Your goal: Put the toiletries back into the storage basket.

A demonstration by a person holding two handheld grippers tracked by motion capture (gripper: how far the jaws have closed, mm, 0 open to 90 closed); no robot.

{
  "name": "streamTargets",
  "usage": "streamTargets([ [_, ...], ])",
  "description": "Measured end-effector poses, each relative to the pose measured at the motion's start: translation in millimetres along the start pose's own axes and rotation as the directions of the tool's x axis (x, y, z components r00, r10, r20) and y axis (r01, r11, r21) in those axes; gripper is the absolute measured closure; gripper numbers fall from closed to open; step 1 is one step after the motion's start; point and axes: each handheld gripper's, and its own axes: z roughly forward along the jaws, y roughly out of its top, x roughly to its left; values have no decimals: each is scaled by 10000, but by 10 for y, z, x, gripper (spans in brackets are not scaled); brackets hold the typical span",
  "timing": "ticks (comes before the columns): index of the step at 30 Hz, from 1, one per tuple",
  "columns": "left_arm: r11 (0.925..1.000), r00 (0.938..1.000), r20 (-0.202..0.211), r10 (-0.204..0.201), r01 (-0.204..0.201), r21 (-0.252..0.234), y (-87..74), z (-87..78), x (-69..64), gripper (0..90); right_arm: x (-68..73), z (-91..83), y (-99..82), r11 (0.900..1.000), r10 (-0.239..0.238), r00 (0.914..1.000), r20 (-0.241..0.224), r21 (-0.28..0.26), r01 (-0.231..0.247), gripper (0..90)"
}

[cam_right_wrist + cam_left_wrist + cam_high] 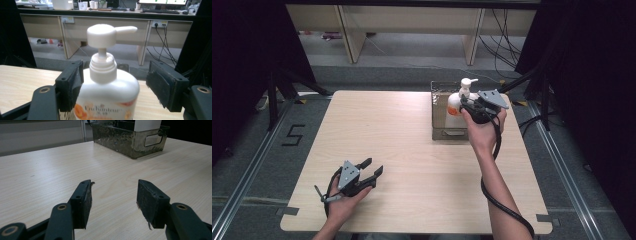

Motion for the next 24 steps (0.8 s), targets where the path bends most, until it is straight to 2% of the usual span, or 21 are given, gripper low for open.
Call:
streamTargets([
  [1,10000,10000,-2,1,-1,3,0,0,0,453,-21,-18,-15,9998,-181,9998,-28,-77,181,301],
  [2,10000,10000,-3,8,-8,2,0,0,0,453,-12,-49,-29,10000,50,10000,-44,42,-49,301],
  [3,10000,10000,-4,9,-9,2,0,0,0,453,-28,-65,-40,9999,-128,9999,-60,-39,127,302],
  [4,10000,10000,-5,9,-9,2,0,0,-1,453,-28,-85,-51,10000,-30,10000,-61,6,30,302],
  [5,10000,10000,-8,6,-6,3,0,0,-1,453,-36,-111,-69,9999,-143,9998,-107,-15,143,303],
  [7,10000,10000,-9,6,-6,0,0,-1,-1,453,-26,-151,-104,9999,96,9998,-156,43,-95,306],
  [8,10000,10000,-10,12,-12,1,0,-1,-1,453,-37,-158,-121,9999,-146,9996,-231,-64,145,307],
  [9,10000,10000,-11,6,-6,-4,0,-1,-2,453,-41,-183,-135,9998,-191,9996,-203,45,192,308],
  [16,10000,10000,-24,10,-10,2,0,-2,-1,453,-51,-314,-245,9999,-105,9989,-457,110,110,318],
  [17,10000,10000,-24,0,0,-8,0,-1,-1,453,-65,-353,-280,9995,-281,9988,-390,108,285,321],
  [19,10000,10000,-24,-1,1,-9,0,-1,0,453,-71,-371,-292,9995,-282,9988,-394,158,288,322],
  [22,10000,10000,-30,2,-2,-6,0,-1,-2,453,-87,-427,-358,9996,-161,9987,-475,217,172,327],
  [24,10000,10000,-35,8,-8,1,0,-1,-1,453,-115,-464,-412,9991,-344,9984,-455,237,355,331],
])
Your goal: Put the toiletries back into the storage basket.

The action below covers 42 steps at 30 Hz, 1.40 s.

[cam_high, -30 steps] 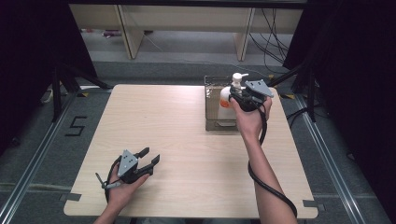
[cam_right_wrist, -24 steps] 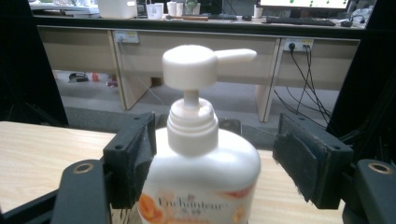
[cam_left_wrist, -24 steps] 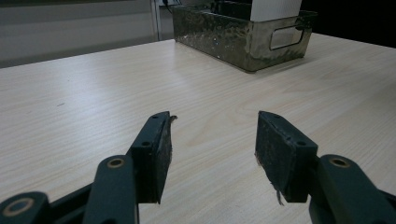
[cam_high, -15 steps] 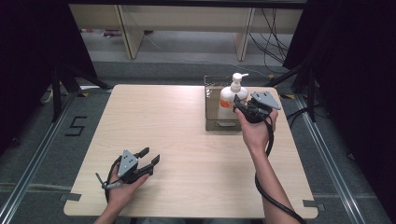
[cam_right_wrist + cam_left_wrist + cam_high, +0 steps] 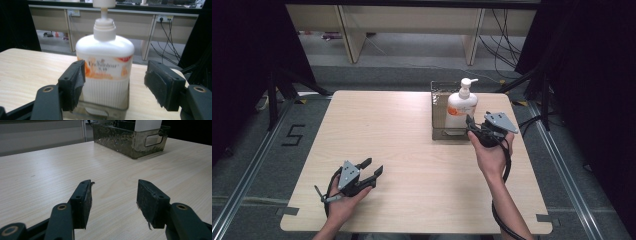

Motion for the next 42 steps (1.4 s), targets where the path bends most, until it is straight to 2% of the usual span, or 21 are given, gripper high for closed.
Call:
streamTargets([
  [5,10000,10000,-19,-6,6,-3,0,0,0,453,-24,-85,-133,9995,199,9998,-10,236,-198,334],
  [7,10000,10000,-24,-5,5,2,0,0,0,453,-51,-107,-183,9994,77,10000,-23,345,-76,335],
  [8,10000,10000,-29,3,-3,6,0,0,0,453,-56,-127,-226,9992,275,9996,-66,296,-273,336],
  [13,10000,10000,-42,-5,5,6,0,0,-2,453,-96,-173,-277,9992,56,10000,5,403,-56,339],
  [17,10000,10000,-40,-1,2,1,0,-1,-1,453,-106,-214,-337,9982,329,9994,-106,501,-323,342],
  [18,10000,10000,-40,-4,4,-2,0,0,-2,453,-118,-217,-357,9984,247,9996,-150,514,-239,344],
  [21,10000,10000,-41,-2,2,-2,0,-1,-2,453,-116,-247,-417,9973,405,9991,-130,626,-396,349],
  [25,10000,10000,-46,-1,1,0,0,-1,-1,453,-140,-299,-501,9963,289,9995,-129,811,-277,359],
  [28,10000,10000,-59,-1,1,-2,0,-1,-2,453,-170,-333,-582,9969,299,9994,-183,737,-285,369],
  [31,10000,10000,-62,2,-2,6,0,0,-4,453,-197,-390,-668,9945,418,9991,-19,966,-415,375],
  [33,10000,10000,-63,0,0,2,0,-1,-3,453,-236,-416,-718,9948,405,9990,-176,945,-387,379],
  [35,10000,10000,-63,2,-2,4,0,-1,-2,453,-242,-459,-761,9927,525,9986,65,1083,-529,382],
  [38,10000,10000,-66,1,-1,4,0,-1,-3,453,-291,-488,-826,9937,330,9995,26,1070,-331,387],
  [40,10000,10000,-67,1,-1,3,0,-1,-3,453,-289,-520,-876,9913,616,9980,133,1156,-627,388],
  [42,10000,10000,-69,-2,1,-4,0,-1,-3,453,-308,-548,-909,9904,525,9985,130,1272,-538,390],
])
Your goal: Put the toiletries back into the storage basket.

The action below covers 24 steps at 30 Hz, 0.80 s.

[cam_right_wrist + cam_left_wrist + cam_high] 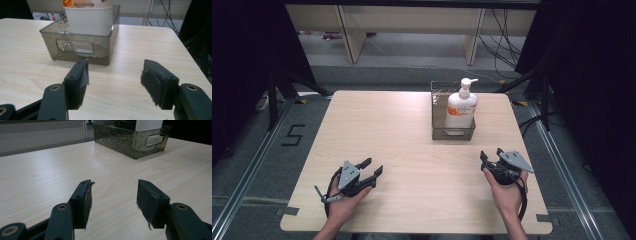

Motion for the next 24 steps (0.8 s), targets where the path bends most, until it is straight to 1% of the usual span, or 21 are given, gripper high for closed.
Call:
streamTargets([
  [1,10000,10000,0,2,-2,-1,0,0,0,453,-20,10,-21,9996,-241,9997,19,-140,242,390],
  [2,10000,10000,-1,4,-4,3,0,0,0,453,-26,-7,-36,9997,-235,9997,28,-19,235,390],
  [3,10000,10000,-3,-3,3,-3,0,0,0,453,-33,-19,-51,9998,-187,9998,-78,16,187,390],
  [4,10000,10000,-3,-6,6,-11,-1,0,0,453,-10,-30,-69,9997,205,9997,-134,100,-204,390],
  [5,10000,10000,-10,-10,10,-17,-1,-1,0,453,-40,-29,-92,9999,-90,9999,-122,136,92,389],
  [7,10000,10000,-20,-11,11,-12,0,0,0,453,-53,-44,-126,9999,-38,9997,-234,155,42,390],
  [8,10000,10000,-15,-9,9,-12,0,0,-1,453,-44,-65,-150,9995,216,9996,-161,239,-212,390],
  [11,10000,10000,-6,-11,11,-21,-1,-1,-2,452,-74,-82,-194,9997,118,9999,-51,216,-117,390],
  [12,10000,10000,-6,-15,15,-30,-1,-2,-1,452,-99,-93,-204,9997,-12,9999,-167,260,16,390],
  [13,10000,10000,-6,-15,15,-31,-2,-3,0,452,-95,-127,-230,9988,284,9996,6,391,-284,389],
  [14,10000,10000,-8,-11,11,-24,-2,-4,1,452,-95,-127,-230,9988,284,9996,6,391,-284,389],
  [15,10000,10000,-8,-13,13,-20,-1,-4,2,452,-136,-118,-240,9996,-165,9998,55,220,164,389],
  [16,10000,10000,-7,-19,19,-26,-1,-3,2,452,-150,-132,-256,9994,-130,9999,60,330,128,390],
  [17,10000,10000,-13,-18,18,-16,-1,-3,1,452,-142,-130,-280,9995,167,9998,105,283,-169,391],
  [18,10000,10000,-19,-15,14,-12,-1,-3,0,452,-173,-137,-293,9997,-97,9999,122,236,94,393],
  [19,10000,10000,-20,-16,16,-22,-2,-3,-1,452,-174,-148,-305,9995,13,9998,178,318,-18,394],
  [20,10000,10000,-22,-16,16,-20,-2,-2,-3,452,-190,-136,-324,10000,-35,9998,203,78,34,394],
  [21,10000,10000,-25,-15,15,-15,-1,-2,-3,452,-190,-145,-333,9999,167,9998,98,24,-168,394],
  [22,10000,10000,-23,-13,13,-17,-1,-1,-3,452,-213,-141,-347,9999,-84,9996,276,-81,87,394],
  [23,10000,10000,-20,-10,10,-16,-1,-2,-3,452,-207,-150,-351,9999,-2,9992,399,171,-5,393],
  [24,10000,10000,-18,-15,15,-21,-2,-2,-4,452,-215,-135,-366,9999,113,9997,201,-83,-111,393],
])
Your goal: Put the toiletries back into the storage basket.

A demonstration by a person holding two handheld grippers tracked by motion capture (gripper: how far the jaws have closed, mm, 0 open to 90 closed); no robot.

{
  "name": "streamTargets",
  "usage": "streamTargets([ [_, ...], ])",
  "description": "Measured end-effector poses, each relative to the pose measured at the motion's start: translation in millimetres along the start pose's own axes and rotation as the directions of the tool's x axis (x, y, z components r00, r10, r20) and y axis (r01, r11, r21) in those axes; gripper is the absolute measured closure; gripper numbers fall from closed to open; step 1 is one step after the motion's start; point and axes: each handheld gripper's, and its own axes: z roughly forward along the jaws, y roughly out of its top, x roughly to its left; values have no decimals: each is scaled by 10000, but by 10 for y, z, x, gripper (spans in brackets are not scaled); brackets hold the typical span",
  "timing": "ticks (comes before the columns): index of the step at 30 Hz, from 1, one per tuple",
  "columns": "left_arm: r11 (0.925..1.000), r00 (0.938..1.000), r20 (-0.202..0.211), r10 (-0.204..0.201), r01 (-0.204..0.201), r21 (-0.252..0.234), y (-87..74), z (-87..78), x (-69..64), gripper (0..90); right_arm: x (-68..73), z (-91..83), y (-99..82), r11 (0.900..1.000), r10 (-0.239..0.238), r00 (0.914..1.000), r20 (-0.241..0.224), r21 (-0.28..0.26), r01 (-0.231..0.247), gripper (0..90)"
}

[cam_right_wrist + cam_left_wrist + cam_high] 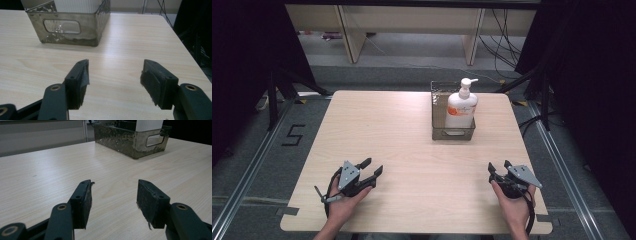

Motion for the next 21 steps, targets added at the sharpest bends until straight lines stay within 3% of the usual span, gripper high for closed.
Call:
streamTargets([
  [3,10000,10000,10,0,0,-3,0,-1,4,452,-17,-6,-27,9999,-6,10000,-56,125,7,393],
  [5,10000,10000,19,-16,16,-11,0,-2,8,452,-27,5,-51,9999,-109,9998,159,-80,110,392],
  [8,10000,10000,27,-21,21,-14,0,-2,8,452,-21,6,-68,9998,86,9999,-68,-169,-88,392],
  [11,10000,10000,34,-14,14,-17,0,-4,6,452,-15,-10,-79,9998,201,9998,41,-94,-200,392],
  [12,10000,10000,28,4,-4,-3,0,-5,9,452,-44,-12,-79,9997,-229,9996,179,-85,231,392],
  [19,10000,10000,12,-92,92,-11,0,1,11,452,-16,-30,-95,9995,319,9994,167,-73,-318,388],
  [20,10000,10000,5,-83,83,-1,0,2,10,451,-45,-24,-91,9997,-102,9998,169,-214,106,387],
  [21,10000,10000,0,-78,78,3,0,2,9,451,-45,-24,-91,9997,-102,9998,169,-214,106,387],
])
